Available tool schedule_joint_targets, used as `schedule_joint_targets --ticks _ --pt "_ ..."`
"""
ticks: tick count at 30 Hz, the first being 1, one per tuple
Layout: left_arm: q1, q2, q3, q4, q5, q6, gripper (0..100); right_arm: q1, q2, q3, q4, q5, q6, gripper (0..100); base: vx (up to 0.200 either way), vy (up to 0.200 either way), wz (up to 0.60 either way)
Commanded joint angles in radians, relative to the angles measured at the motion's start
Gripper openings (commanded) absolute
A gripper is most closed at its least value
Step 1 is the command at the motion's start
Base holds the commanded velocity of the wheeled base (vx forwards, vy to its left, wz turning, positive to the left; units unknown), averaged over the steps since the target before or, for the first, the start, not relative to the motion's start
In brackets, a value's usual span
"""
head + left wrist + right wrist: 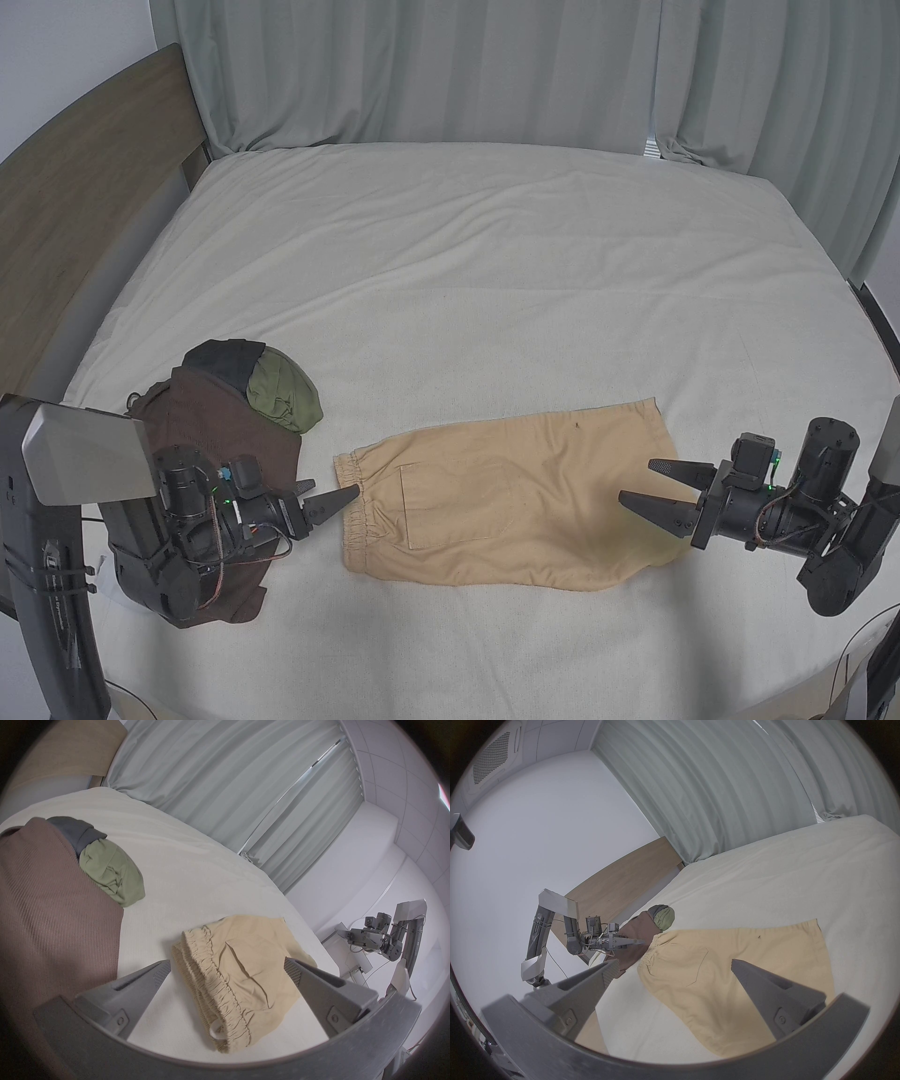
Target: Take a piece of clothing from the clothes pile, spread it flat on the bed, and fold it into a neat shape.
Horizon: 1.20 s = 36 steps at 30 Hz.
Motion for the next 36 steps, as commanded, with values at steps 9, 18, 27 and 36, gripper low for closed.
schedule_joint_targets --ticks 9,18,27,36 --pt "-0.028 0.093 -0.011 -0.001 -0.001 -0.054 100 0.0 0.001 0.001 -0.001 -0.001 -0.001 100 0.0 0.0 0.0" --pt "-0.039 0.154 -0.04 -0.002 0.0 -0.059 100 0.0 0.004 -0.002 -0.001 -0.001 -0.001 100 0.0 0.0 0.0" --pt "-0.059 0.18 -0.045 -0.001 0.002 -0.077 100 -0.008 0.004 0.0 -0.001 -0.002 -0.001 100 0.0 0.0 0.0" --pt "-0.098 0.208 -0.048 -0.001 0.006 -0.152 100 -0.007 0.006 0.001 -0.001 -0.002 -0.001 100 0.0 0.0 0.0"
